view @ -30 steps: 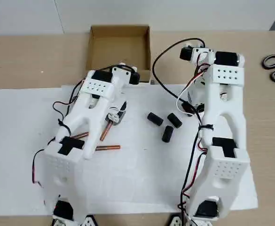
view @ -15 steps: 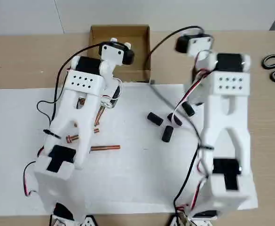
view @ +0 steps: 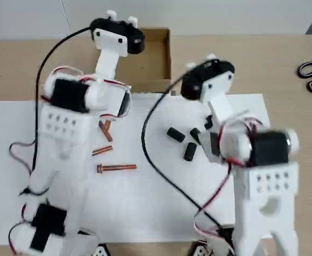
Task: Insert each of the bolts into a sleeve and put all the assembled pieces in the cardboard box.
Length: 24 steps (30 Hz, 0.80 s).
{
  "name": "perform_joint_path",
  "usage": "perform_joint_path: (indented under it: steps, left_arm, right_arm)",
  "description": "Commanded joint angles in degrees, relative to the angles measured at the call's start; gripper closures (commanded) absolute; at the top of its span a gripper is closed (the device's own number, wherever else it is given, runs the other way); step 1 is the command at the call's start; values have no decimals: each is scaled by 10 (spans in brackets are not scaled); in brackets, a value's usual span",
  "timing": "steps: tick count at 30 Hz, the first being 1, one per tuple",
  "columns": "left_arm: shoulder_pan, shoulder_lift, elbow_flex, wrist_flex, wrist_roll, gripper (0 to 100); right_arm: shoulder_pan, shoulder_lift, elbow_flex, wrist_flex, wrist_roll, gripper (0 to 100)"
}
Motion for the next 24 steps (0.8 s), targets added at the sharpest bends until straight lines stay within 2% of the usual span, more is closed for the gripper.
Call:
perform_joint_path:
  steps: [1, 4, 9, 12, 16, 21, 24]
  left_arm:
    - [4, -74, 17, 6, 4, 995]
    - [4, -116, 47, -5, 26, 995]
    - [-7, -183, 132, -69, 69, 995]
    - [-32, -213, 219, -144, 98, 995]
    - [-59, -270, 326, -244, 135, 995]
    - [-65, -370, 474, -368, 175, 995]
    - [-64, -436, 571, -451, 203, 995]
  right_arm:
    - [-1, -68, 45, -26, -8, 995]
    - [-1, -128, 98, -84, -8, 995]
    - [-4, -229, 235, -207, -8, 995]
    - [-5, -280, 326, -270, -13, 996]
    - [-5, -333, 425, -348, -69, 996]
    - [-11, -372, 523, -447, -95, 996]
    - [-41, -388, 570, -495, -96, 996]
